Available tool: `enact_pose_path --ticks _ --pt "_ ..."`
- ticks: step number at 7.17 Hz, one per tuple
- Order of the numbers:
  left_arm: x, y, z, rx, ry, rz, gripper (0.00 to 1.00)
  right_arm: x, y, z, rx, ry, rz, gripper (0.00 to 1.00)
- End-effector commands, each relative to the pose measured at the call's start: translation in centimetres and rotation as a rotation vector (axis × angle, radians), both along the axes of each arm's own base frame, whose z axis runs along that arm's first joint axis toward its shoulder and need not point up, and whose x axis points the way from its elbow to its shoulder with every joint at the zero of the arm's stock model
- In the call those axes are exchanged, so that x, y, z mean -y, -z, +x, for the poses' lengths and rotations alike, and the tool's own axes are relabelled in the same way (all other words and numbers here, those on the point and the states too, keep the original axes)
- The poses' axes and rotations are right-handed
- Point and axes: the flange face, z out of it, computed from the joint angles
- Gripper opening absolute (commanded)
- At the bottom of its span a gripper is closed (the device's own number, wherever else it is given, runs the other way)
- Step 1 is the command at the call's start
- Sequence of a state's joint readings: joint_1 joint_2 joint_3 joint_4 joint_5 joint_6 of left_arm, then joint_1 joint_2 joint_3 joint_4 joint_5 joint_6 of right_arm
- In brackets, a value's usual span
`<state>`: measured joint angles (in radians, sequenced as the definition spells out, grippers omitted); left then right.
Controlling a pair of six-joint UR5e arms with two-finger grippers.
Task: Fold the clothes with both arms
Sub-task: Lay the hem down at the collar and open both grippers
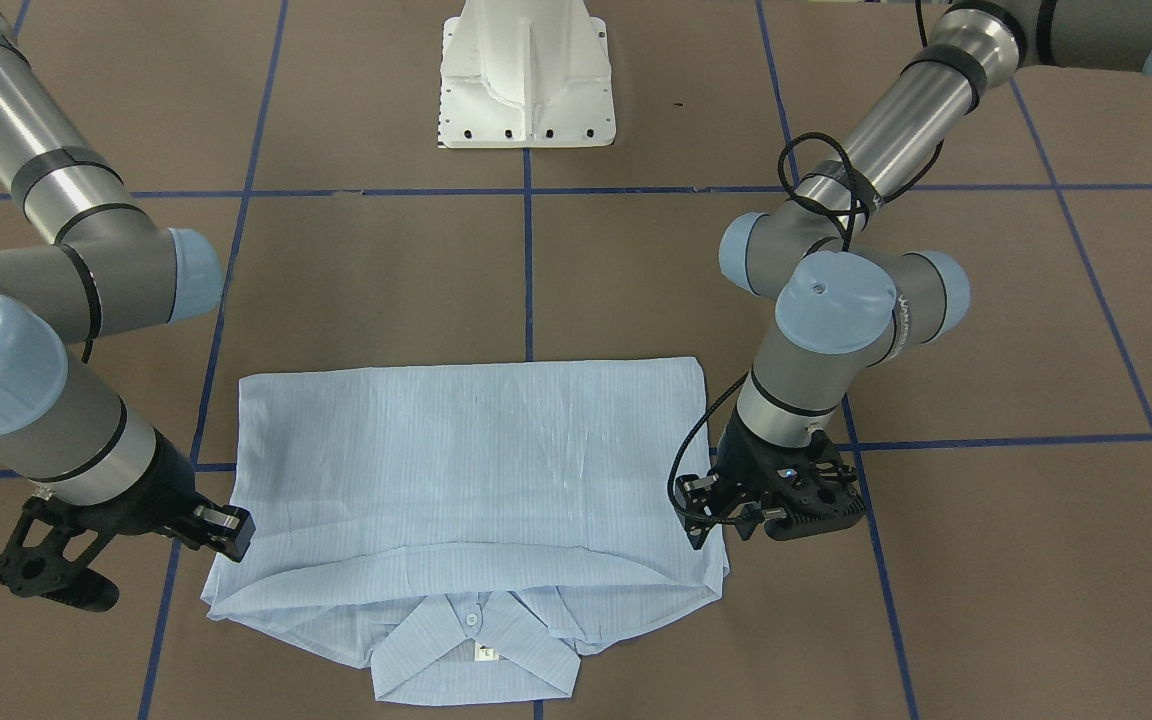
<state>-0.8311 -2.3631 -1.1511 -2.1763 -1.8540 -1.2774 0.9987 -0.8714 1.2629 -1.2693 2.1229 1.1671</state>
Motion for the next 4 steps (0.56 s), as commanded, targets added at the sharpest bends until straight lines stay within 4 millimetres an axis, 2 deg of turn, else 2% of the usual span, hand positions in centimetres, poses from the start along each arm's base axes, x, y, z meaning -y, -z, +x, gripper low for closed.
enact_pose_path --ticks 1,2,3,4 --pt "-0.2 0.0 -0.3 -0.002 -0.002 0.001 1.0 -1.5 -0.6 -1.5 0.003 0.027 0.008 1.0" --pt "-0.5 1.0 -0.6 -0.014 0.0 0.01 1.0 -4.6 -1.4 -2.0 0.019 0.045 0.023 1.0" --pt "-1.0 1.0 -1.1 -0.025 0.006 0.008 1.0 -9.2 -4.2 -2.4 0.008 0.08 0.027 1.0" --pt "-1.4 1.4 -1.4 -0.039 0.012 0.01 1.0 -11.9 -6.0 -2.7 -0.004 0.105 0.017 1.0"
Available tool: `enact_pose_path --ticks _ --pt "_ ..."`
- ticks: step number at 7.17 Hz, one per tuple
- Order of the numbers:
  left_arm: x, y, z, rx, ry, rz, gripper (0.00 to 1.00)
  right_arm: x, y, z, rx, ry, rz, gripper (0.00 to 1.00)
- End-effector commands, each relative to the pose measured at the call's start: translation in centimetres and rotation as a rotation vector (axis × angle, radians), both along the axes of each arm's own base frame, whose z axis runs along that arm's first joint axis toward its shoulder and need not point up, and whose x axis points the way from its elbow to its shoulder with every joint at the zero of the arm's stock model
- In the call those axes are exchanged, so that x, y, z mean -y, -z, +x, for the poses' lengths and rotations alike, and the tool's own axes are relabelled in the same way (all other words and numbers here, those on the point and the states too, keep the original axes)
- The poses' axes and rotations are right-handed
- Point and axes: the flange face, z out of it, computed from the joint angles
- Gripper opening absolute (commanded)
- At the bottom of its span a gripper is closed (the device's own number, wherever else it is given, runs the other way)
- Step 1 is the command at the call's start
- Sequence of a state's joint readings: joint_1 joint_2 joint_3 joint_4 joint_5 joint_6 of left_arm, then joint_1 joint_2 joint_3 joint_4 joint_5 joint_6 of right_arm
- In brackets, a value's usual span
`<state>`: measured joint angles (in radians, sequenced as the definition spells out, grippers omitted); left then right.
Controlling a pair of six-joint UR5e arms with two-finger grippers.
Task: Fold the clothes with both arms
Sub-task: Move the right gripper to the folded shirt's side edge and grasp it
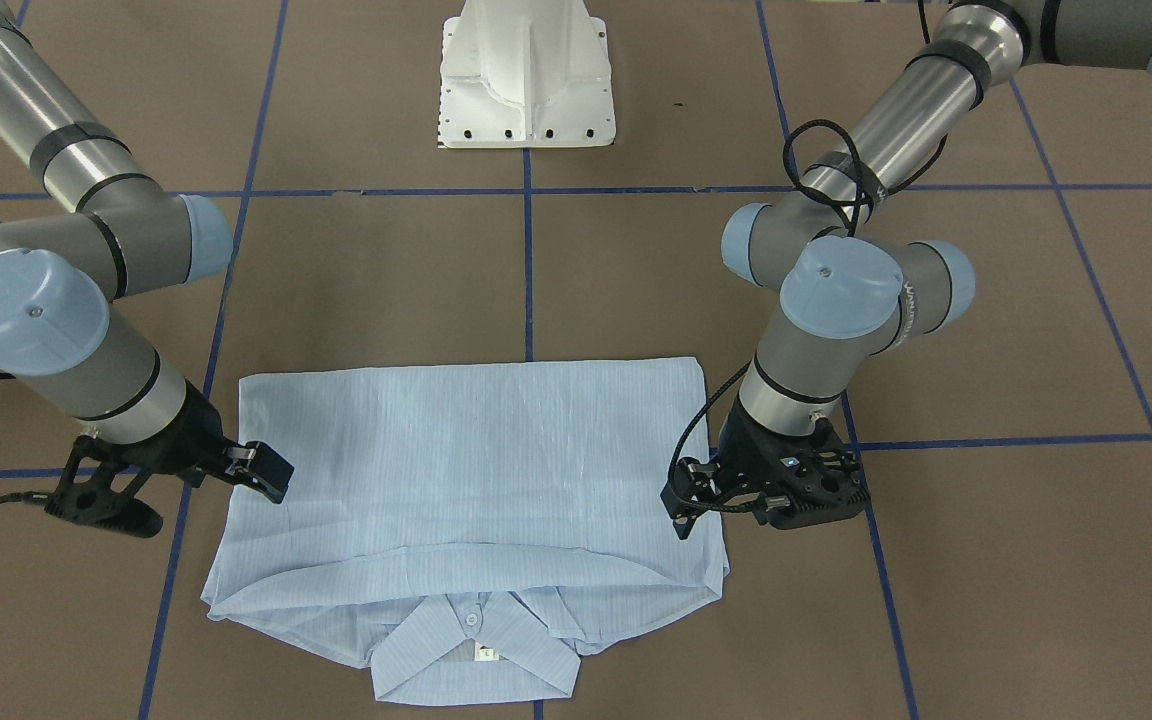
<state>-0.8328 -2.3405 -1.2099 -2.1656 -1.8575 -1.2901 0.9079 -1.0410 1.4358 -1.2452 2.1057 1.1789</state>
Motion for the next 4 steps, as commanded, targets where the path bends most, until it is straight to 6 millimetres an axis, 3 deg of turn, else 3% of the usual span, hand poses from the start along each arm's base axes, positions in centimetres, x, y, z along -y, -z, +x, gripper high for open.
enact_pose_path --ticks 1,2,4 --pt "-0.8 0.7 -0.6 -0.025 0.011 -0.002 1.0 -5.7 -4.0 -0.2 -0.023 0.049 -0.019 1.0" --pt "-0.9 0.7 -0.6 -0.03 0.015 -0.008 1.0 -7.7 -5.4 -0.8 -0.033 0.077 -0.028 1.0" --pt "-1.0 -0.2 -0.6 -0.023 0.015 -0.013 1.0 -8.5 -5.4 -1.7 -0.035 0.096 -0.03 0.93"
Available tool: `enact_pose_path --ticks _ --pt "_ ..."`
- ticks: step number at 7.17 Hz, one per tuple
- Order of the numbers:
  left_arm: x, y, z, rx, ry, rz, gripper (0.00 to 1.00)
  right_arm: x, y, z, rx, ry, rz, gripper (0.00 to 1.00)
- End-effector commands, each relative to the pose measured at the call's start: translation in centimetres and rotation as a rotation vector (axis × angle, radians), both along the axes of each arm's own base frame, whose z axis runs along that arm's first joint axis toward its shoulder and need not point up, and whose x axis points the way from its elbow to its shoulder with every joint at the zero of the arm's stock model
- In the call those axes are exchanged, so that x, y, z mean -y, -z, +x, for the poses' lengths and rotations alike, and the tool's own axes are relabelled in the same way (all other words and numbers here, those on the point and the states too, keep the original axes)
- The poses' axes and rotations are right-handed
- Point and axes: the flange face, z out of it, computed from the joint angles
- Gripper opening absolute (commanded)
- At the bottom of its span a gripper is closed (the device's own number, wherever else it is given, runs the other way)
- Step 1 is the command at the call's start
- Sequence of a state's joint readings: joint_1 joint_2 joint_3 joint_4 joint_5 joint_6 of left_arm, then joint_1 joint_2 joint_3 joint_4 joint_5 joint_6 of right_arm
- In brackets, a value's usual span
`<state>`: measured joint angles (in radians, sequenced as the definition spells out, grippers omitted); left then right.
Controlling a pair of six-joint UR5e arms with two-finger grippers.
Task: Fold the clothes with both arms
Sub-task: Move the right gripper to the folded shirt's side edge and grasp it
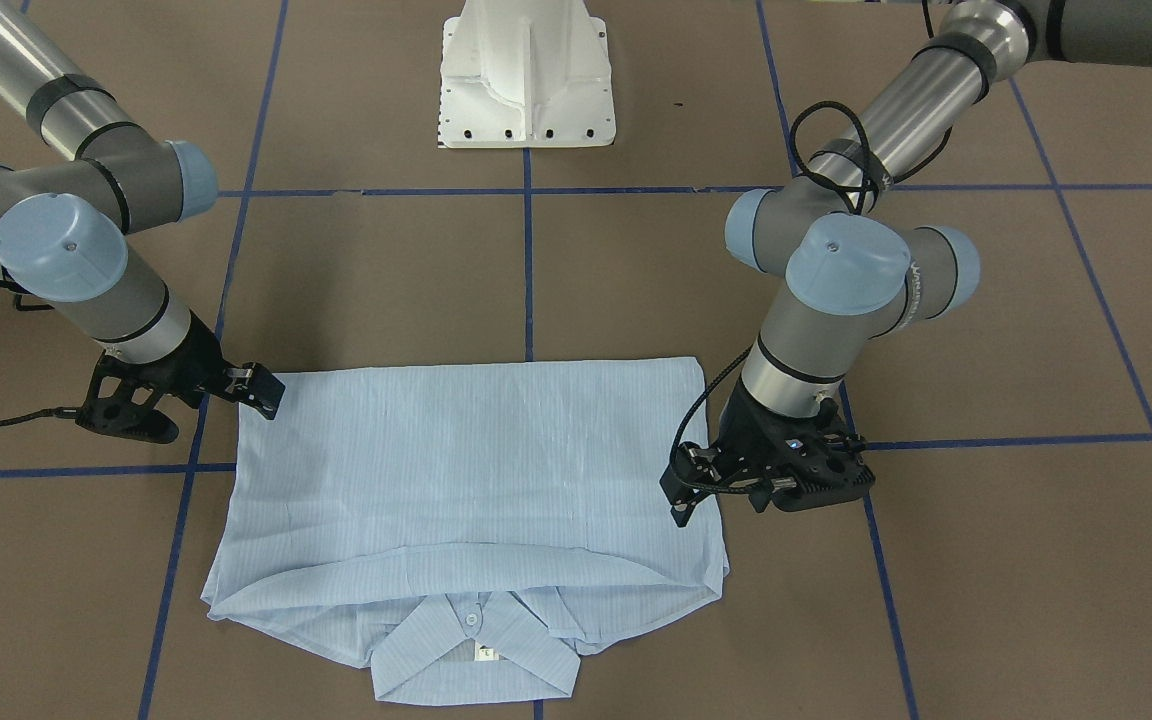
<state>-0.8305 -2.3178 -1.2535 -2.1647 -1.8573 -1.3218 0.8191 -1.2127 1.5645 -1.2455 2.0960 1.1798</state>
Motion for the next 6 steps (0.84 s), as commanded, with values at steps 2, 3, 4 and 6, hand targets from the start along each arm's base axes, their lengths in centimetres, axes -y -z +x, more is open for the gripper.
enact_pose_path --ticks 2,3,4,6 --pt "-0.2 -1.0 -0.1 0.007 -0.002 -0.001 1.0 -1.3 0.4 -1.7 0.002 0.037 -0.003 0.47" --pt "-0.3 -1.3 -0.1 0.007 -0.004 -0.003 1.0 -1.6 -0.1 -1.9 -0.004 0.048 -0.003 0.17" --pt "-0.3 -1.3 -0.1 0.008 -0.003 -0.002 1.0 -1.8 0.0 -2.0 -0.001 0.054 -0.001 0.0" --pt "-0.4 -1.5 0.0 0.009 -0.004 -0.006 1.0 -1.6 0.3 -1.6 0.005 0.052 -0.003 0.0"
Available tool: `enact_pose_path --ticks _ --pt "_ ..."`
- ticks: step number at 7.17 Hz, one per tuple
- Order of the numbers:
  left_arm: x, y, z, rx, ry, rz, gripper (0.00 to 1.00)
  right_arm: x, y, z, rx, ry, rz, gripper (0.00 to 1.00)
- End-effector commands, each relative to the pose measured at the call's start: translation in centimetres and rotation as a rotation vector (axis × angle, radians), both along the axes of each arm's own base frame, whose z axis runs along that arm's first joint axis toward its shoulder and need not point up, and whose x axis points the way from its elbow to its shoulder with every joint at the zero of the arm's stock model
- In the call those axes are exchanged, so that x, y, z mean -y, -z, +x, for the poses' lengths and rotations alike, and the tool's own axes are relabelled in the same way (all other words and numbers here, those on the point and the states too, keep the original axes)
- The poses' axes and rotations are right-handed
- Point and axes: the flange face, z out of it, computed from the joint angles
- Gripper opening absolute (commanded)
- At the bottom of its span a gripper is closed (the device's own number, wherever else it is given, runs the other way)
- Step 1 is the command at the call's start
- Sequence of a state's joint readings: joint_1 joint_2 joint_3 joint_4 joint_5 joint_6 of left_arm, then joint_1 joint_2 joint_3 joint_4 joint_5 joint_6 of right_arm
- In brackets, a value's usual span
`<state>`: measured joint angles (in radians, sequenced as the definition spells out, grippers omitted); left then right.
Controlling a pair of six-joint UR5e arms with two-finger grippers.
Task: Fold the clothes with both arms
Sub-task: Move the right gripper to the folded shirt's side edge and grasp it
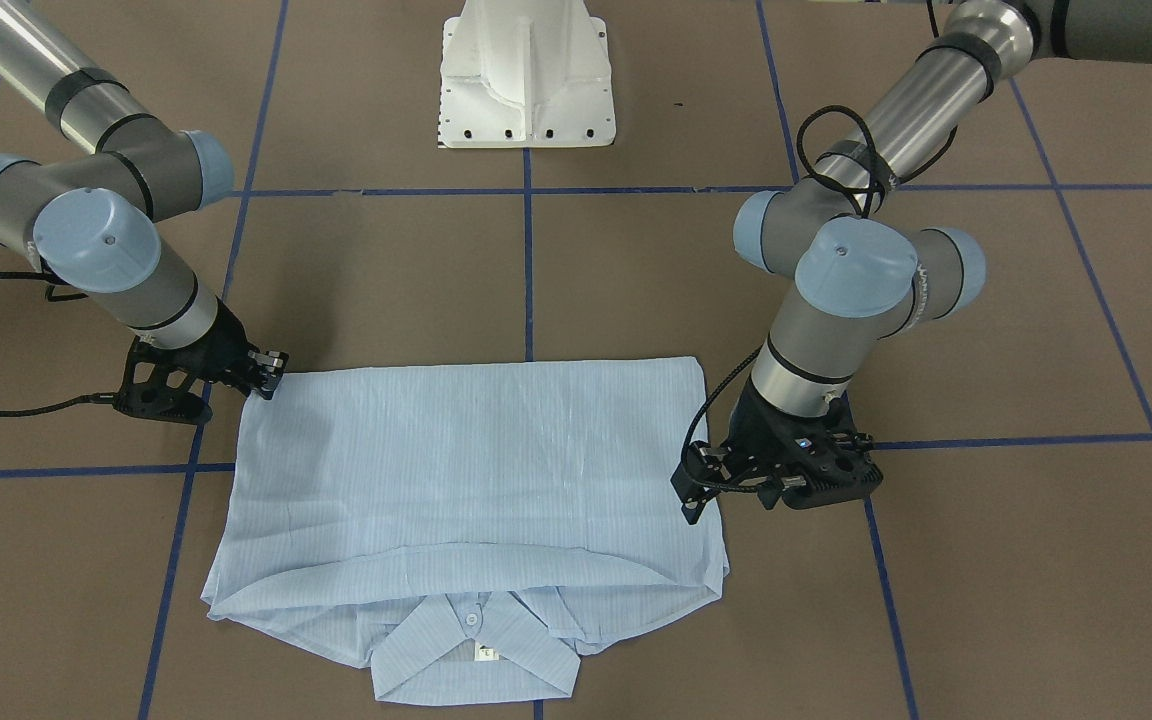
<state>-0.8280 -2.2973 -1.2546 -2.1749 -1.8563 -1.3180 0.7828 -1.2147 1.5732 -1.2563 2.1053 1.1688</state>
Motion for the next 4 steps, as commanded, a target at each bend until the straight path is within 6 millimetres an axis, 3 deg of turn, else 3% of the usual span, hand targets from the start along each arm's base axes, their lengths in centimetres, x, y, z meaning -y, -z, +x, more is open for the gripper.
enact_pose_path --ticks 1,2,4 --pt "-0.1 -0.1 0.2 0.001 0.0 -0.003 0.99 -0.1 0.7 1.1 0.014 -0.005 0.005 0.0" --pt "-0.1 -0.1 0.2 0.0 0.0 -0.002 0.99 -2.4 0.9 3.3 0.028 -0.007 0.023 0.0" --pt "-0.3 -0.2 -0.2 -0.001 0.004 -0.001 0.99 -13.9 0.7 7.9 0.046 0.085 0.05 0.0"
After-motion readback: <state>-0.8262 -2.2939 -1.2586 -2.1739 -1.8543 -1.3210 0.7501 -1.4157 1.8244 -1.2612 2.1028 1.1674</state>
